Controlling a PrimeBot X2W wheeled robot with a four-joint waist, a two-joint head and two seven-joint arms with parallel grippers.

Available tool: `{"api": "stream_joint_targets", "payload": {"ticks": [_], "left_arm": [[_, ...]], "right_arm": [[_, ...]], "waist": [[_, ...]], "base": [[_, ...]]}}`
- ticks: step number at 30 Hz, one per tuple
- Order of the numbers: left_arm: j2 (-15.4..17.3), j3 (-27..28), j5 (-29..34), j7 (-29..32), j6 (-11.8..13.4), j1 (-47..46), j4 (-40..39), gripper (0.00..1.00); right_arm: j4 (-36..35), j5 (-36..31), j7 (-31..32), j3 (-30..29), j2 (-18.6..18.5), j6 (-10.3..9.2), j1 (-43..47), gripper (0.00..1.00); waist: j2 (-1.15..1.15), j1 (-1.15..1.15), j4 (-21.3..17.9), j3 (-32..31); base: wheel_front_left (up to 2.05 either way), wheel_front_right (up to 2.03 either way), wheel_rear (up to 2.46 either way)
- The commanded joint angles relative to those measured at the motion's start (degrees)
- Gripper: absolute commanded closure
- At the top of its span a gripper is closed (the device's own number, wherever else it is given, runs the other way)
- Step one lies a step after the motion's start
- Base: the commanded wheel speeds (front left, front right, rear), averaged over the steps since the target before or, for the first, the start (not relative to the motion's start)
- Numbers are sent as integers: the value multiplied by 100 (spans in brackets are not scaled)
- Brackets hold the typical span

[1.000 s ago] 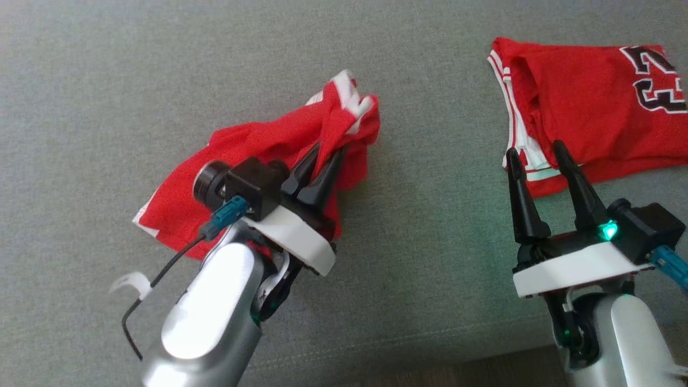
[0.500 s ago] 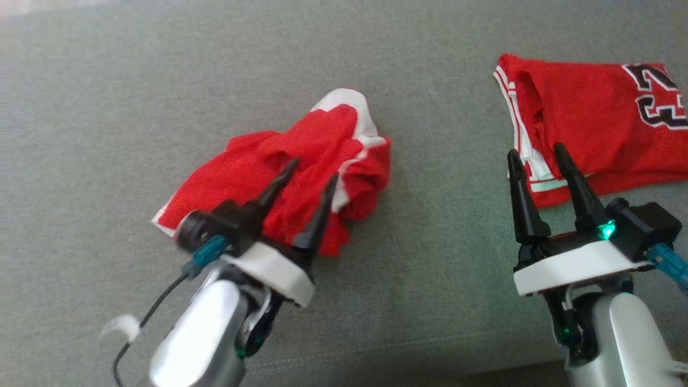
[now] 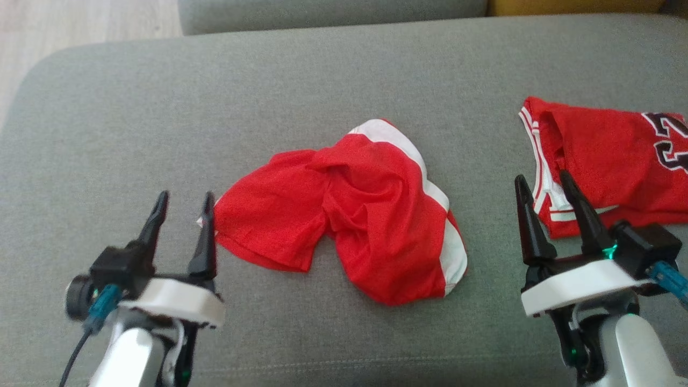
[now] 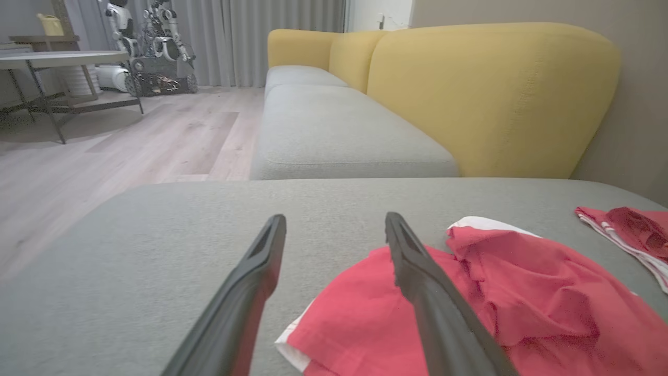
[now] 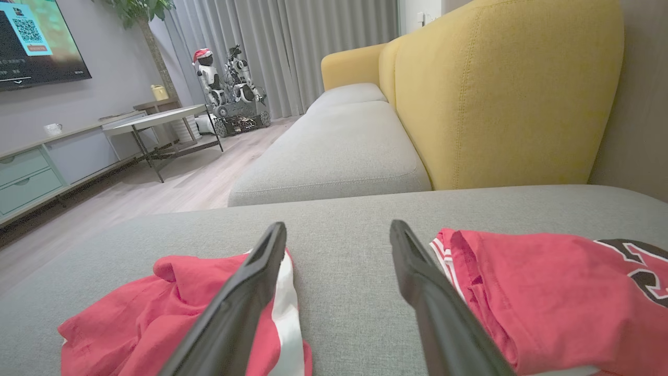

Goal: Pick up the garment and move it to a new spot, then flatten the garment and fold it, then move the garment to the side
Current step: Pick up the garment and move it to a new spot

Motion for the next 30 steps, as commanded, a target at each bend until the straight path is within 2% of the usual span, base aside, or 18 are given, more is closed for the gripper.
{"api": "stream_joint_targets", "payload": {"ticks": [1,9,30], "left_arm": [[181,284,-28,-41,60,-78,-212,0],[347,306,-27,36,173,355,-412,0],[368,233,-58,65,251,342,-525,0]], "right_arm": [[-192,-40,18,135,-25,37,-40,0],[-253,-29,130,149,-36,37,187,0],[-311,-32,140,121,-38,37,145,0]], "waist": [[0,0,64,-110],[0,0,120,-310],[0,0,118,-258]], "base": [[0,0,0],[0,0,0],[0,0,0]]}}
